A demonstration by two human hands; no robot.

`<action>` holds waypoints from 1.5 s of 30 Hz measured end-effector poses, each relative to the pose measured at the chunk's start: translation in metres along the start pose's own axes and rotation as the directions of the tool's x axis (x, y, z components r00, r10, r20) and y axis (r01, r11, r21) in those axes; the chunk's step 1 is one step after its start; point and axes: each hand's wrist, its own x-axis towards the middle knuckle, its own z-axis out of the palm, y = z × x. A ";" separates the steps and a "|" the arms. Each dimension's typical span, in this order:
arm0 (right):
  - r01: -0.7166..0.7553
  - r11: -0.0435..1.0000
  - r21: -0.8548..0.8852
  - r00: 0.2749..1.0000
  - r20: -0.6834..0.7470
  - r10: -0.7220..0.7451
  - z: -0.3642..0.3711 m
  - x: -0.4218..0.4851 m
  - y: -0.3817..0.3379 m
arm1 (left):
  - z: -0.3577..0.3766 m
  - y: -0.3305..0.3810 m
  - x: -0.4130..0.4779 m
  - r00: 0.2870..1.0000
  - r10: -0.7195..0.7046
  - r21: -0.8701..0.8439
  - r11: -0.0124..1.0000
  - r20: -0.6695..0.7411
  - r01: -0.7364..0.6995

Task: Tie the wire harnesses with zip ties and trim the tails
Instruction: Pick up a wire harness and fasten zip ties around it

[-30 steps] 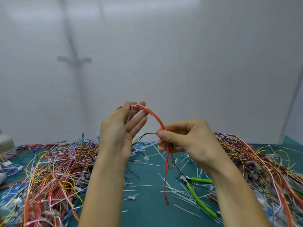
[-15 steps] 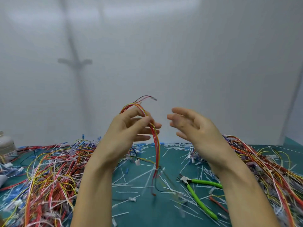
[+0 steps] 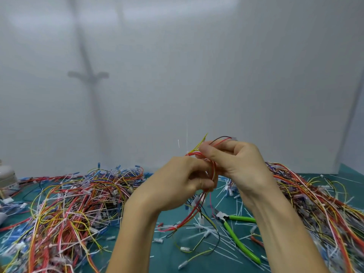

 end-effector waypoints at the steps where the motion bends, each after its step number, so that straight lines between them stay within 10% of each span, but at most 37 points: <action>1: -0.001 1.000 0.021 1.000 -0.001 0.001 0.000 0.001 0.001 | 0.001 -0.001 0.001 1.000 0.008 0.016 1.000 -0.004 -0.008; 6: 0.061 0.971 0.231 0.995 -0.085 -0.042 0.000 0.004 0.004 | 0.001 -0.002 0.002 0.996 -0.066 -0.256 0.965 -0.057 0.049; 10: 0.153 0.941 0.303 0.988 -0.070 -0.139 -0.004 0.005 0.000 | -0.011 -0.002 0.001 0.884 -0.435 -0.829 0.549 -0.174 0.107; 17: 0.128 0.991 -0.024 0.972 0.201 -0.121 0.004 0.001 0.009 | -0.008 -0.006 0.009 0.767 -0.556 -0.937 0.305 -0.321 -0.171; 22: -0.037 0.996 -0.080 0.998 0.037 0.040 -0.003 0.004 0.006 | -0.012 -0.019 0.000 0.829 -0.435 -0.818 0.574 -0.352 -0.046; 31: 0.286 0.905 -0.314 0.949 -0.041 -0.314 0.001 -0.002 -0.007 | -0.001 -0.014 0.005 0.927 -0.105 -0.294 0.956 -0.360 -0.006; 40: 0.327 0.933 -0.151 0.927 -0.142 -0.348 -0.007 0.004 -0.002 | 0.003 0.001 0.004 0.978 -0.102 0.021 0.994 -0.184 0.108; 45: 0.296 0.946 -0.135 0.940 -0.134 -0.314 -0.008 0.003 -0.002 | -0.013 0.008 -0.008 0.941 -0.122 0.036 0.989 -0.316 0.141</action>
